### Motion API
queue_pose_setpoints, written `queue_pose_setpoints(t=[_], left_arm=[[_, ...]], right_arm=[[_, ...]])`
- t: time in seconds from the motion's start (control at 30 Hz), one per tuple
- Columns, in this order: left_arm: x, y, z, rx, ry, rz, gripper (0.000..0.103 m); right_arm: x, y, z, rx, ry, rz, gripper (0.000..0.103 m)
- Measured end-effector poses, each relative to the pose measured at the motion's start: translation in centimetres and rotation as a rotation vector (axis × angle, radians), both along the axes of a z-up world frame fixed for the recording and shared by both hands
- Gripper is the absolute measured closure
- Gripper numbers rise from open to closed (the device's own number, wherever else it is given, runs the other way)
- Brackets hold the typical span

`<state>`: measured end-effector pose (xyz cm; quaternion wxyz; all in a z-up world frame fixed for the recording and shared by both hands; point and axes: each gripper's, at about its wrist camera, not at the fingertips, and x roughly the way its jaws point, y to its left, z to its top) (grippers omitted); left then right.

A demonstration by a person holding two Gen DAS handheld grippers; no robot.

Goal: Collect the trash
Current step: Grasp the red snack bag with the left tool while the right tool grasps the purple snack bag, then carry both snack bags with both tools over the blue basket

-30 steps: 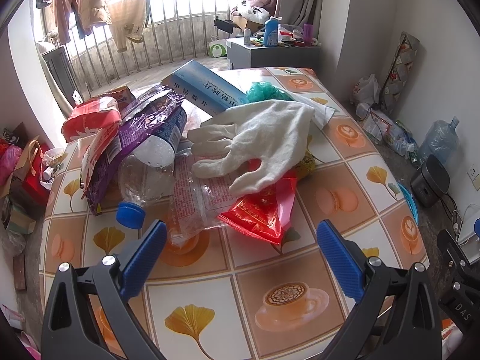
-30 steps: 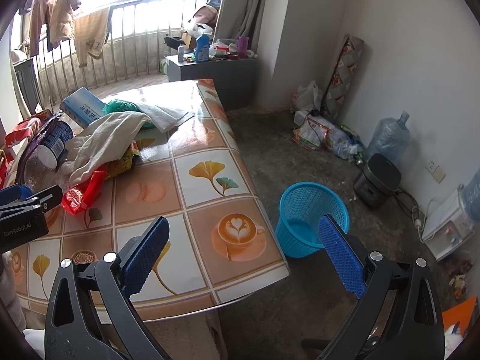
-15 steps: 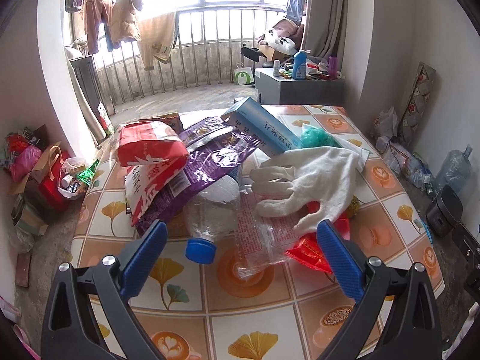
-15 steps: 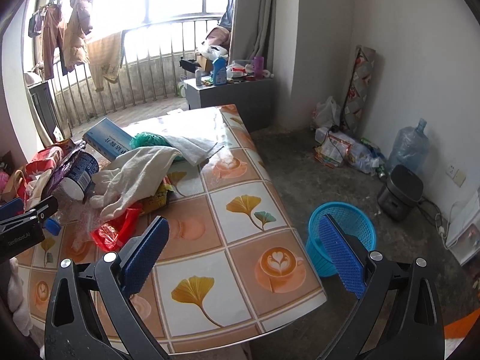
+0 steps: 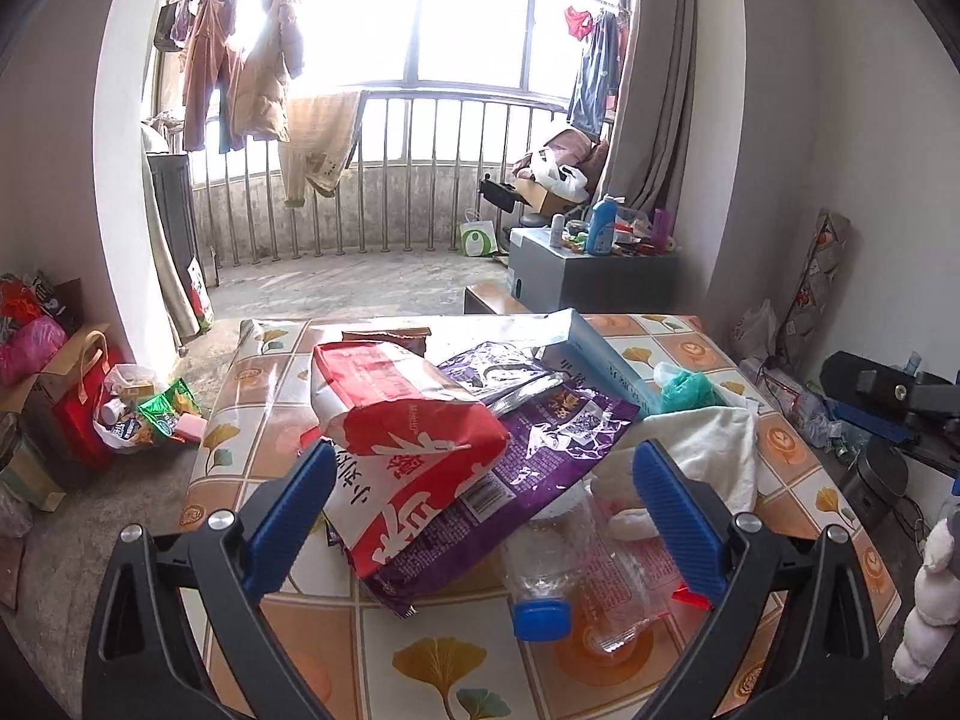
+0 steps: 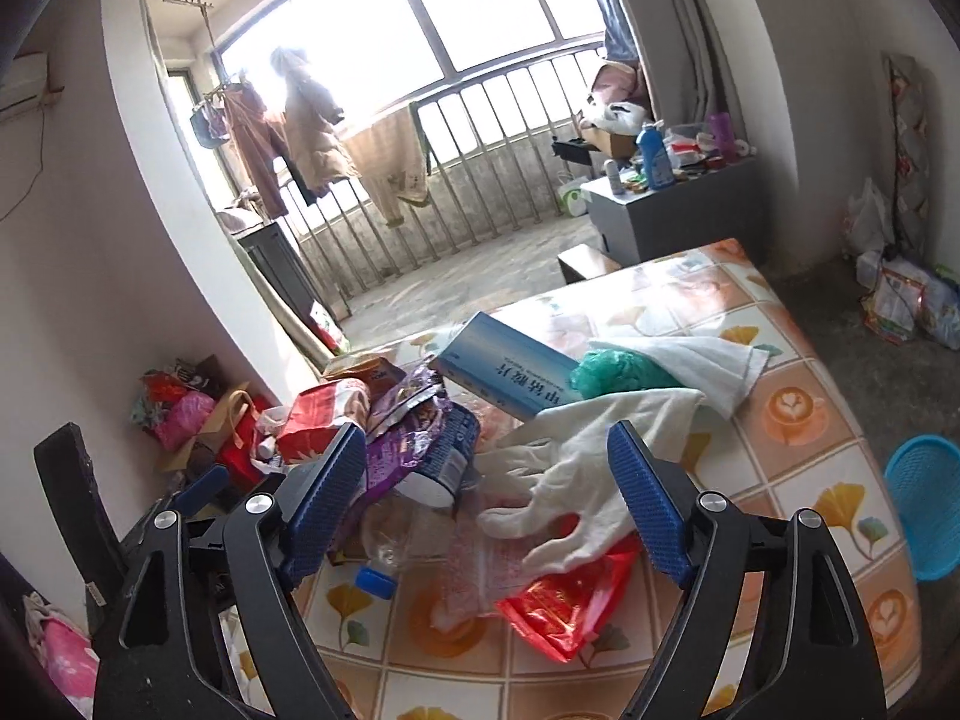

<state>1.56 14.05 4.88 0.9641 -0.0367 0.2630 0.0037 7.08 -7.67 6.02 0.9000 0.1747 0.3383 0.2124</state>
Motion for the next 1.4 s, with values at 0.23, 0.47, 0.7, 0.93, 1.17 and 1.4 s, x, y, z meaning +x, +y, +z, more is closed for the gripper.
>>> queue_pose_setpoints(t=[0.23, 0.47, 0.7, 0.93, 1.17, 1.4], left_arm=[[2.9, 3.5, -1.4, -0.258, 0.056, 0.008, 0.016], [4.1, 8.1, -3.4, -0.448, 0.086, 0.080, 0.016], [6.5, 11.6, -4.2, -0.616, 0.100, 0.063, 0.022], [7.3, 13.8, -5.2, -0.684, 0.114, 0.066, 0.058], [5.7, 15.1, -4.2, -0.706, 0.077, 0.044, 0.067], [3.1, 16.6, -0.8, -0.729, 0.002, -0.005, 0.103]], right_arm=[[4.2, 2.6, -2.3, 0.169, 0.239, 0.096, 0.049], [6.5, 3.6, -3.3, 0.193, 0.337, 0.084, 0.052], [8.4, 4.0, -4.8, 0.186, 0.390, 0.075, 0.059], [8.1, 3.8, -5.3, 0.230, 0.419, 0.119, 0.094], [6.5, 3.4, -4.0, 0.281, 0.362, 0.192, 0.101], [5.4, 3.0, -1.7, 0.443, 0.288, 0.306, 0.102]])
